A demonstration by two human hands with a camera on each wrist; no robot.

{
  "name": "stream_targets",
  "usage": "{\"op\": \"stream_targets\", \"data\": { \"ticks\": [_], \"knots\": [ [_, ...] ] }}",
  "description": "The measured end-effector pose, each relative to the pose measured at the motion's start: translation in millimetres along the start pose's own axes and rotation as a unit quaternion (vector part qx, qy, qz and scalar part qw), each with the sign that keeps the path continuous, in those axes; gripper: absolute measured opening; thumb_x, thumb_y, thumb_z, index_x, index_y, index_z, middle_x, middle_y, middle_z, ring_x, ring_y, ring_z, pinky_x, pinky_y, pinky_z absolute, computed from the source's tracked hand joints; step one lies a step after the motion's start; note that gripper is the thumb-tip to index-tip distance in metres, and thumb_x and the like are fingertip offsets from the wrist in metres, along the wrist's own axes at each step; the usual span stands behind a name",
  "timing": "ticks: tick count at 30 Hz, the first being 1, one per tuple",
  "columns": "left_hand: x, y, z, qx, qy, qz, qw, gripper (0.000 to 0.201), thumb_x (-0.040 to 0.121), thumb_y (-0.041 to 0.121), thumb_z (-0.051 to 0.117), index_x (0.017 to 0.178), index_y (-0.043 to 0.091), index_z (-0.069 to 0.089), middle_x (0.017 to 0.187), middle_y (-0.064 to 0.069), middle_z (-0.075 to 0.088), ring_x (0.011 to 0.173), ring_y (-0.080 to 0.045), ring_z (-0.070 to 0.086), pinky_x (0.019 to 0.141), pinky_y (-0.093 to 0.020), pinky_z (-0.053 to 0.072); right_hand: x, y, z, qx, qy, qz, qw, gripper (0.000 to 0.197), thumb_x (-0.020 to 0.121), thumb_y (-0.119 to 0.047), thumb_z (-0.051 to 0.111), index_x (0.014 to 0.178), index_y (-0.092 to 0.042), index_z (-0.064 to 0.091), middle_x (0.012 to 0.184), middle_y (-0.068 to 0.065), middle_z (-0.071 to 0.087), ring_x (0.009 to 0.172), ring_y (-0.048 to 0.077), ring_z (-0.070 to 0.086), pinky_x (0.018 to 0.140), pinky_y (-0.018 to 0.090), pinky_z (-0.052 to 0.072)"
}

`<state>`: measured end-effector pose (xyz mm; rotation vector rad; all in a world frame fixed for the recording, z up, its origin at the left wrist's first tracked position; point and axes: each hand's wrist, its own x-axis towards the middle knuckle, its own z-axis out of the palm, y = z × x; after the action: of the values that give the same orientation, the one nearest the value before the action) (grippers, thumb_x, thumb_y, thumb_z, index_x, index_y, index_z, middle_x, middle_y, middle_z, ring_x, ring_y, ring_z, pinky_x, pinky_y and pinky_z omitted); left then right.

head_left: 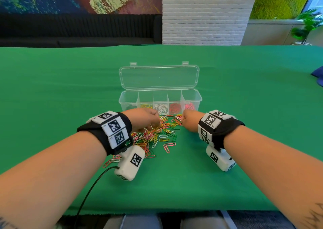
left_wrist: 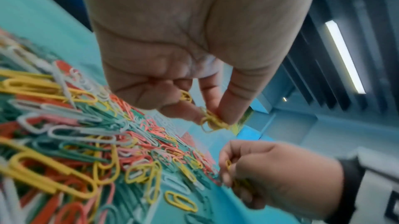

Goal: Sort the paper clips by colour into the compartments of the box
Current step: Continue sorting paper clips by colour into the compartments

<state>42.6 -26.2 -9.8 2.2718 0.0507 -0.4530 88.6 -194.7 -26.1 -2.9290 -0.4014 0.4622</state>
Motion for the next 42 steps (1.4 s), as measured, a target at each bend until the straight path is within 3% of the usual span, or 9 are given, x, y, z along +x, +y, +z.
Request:
{"op": "stream_targets", "data": {
  "ticks": [5,9,12,14,18,21,24,33,42],
  "knots": [
    [-8.4,-6.2,-5.7,-0.209,-0.039,-0.066,0.975,0.014,0.091,0.002,0.038,0.080,0.009,0.042,0.067,-0.005,0.047,0.055,-0.014,0.041,0.042,-0.017,0.041,1.2,-2.3,1.9,0.009,-0.010,-0.013,1.000,0.025,0.100,-0.013,0.032,0.078,-0.011,0.044,0.093,0.009,0.052,0.073,0.017,0.046,0.058,0.018,0.037],
    [-12.6,-9.8,-9.4,-0.264,-0.053,-0.075,0.960,0.021,0.089,0.000,0.029,0.082,0.009,0.045,0.065,-0.006,0.051,0.051,-0.014,0.044,0.040,-0.017,0.041,-5.6,-4.6,-1.1,0.048,-0.011,-0.024,0.998,0.016,0.098,-0.009,0.030,0.094,-0.007,0.046,0.071,0.004,0.046,0.060,0.013,0.040,0.049,0.016,0.028],
    [-15.7,-8.3,-10.0,-0.284,-0.058,-0.085,0.953,0.020,0.090,0.008,0.032,0.081,0.013,0.049,0.061,-0.002,0.047,0.045,-0.010,0.043,0.039,-0.015,0.037,-4.2,-4.6,-1.6,0.051,-0.023,-0.021,0.998,0.024,0.096,-0.007,0.033,0.076,-0.016,0.044,0.064,-0.002,0.037,0.056,0.007,0.034,0.051,0.014,0.026],
    [-18.3,-6.2,-9.5,-0.252,-0.062,-0.095,0.961,0.019,0.093,0.022,0.039,0.079,0.016,0.050,0.059,0.003,0.040,0.044,-0.008,0.035,0.039,-0.015,0.030,-3.6,-5.4,-1.7,0.037,-0.038,-0.019,0.998,0.029,0.096,-0.012,0.037,0.071,-0.021,0.046,0.067,-0.007,0.038,0.066,0.011,0.042,0.057,0.016,0.031],
    [-18.3,-6.8,-6.3,0.006,-0.041,-0.064,0.997,0.031,0.094,0.037,0.049,0.069,0.018,0.045,0.059,0.004,0.037,0.047,-0.010,0.031,0.043,-0.018,0.026,-8.3,-6.1,-1.0,0.007,-0.031,-0.030,0.999,0.030,0.099,-0.019,0.034,0.111,-0.006,0.059,0.091,0.004,0.057,0.092,0.019,0.048,0.083,0.026,0.039],
    [-16.5,-8.2,-2.5,0.219,-0.024,-0.025,0.975,0.034,0.091,0.045,0.052,0.071,0.019,0.045,0.066,0.002,0.046,0.056,-0.015,0.040,0.058,-0.024,0.038,-9.7,-3.9,1.3,0.016,0.016,-0.051,0.998,0.022,0.097,-0.019,0.041,0.107,-0.008,0.057,0.108,0.011,0.060,0.088,0.018,0.048,0.080,0.025,0.040],
    [-14.8,-9.3,1.4,0.239,-0.032,-0.009,0.971,0.036,0.089,0.048,0.054,0.069,0.021,0.043,0.065,0.004,0.046,0.056,-0.013,0.040,0.064,-0.025,0.040,-10.4,-0.8,-1.3,-0.013,0.038,-0.075,0.996,0.025,0.093,-0.015,0.046,0.116,-0.018,0.058,0.110,0.002,0.061,0.086,0.013,0.047,0.075,0.020,0.036],
    [-6.7,-17.4,-0.8,-0.048,-0.091,0.005,0.995,0.017,0.087,0.018,0.065,0.080,0.020,0.050,0.047,0.002,0.038,0.038,-0.010,0.033,0.041,-0.017,0.026,2.7,-13.8,-10.3,-0.150,0.004,-0.135,0.979,0.043,0.090,-0.015,0.055,0.129,-0.032,0.052,0.138,-0.001,0.050,0.120,0.019,0.052,0.097,0.028,0.042],
    [-1.8,-15.9,-3.8,-0.259,-0.075,-0.041,0.962,0.022,0.092,-0.007,0.046,0.090,0.015,0.050,0.058,0.000,0.047,0.034,-0.002,0.042,0.032,-0.010,0.032,9.1,-16.7,-6.0,-0.157,0.009,-0.124,0.980,0.016,0.090,-0.019,0.053,0.102,-0.019,0.063,0.099,0.001,0.061,0.084,0.018,0.051,0.074,0.022,0.039]
  ]
}}
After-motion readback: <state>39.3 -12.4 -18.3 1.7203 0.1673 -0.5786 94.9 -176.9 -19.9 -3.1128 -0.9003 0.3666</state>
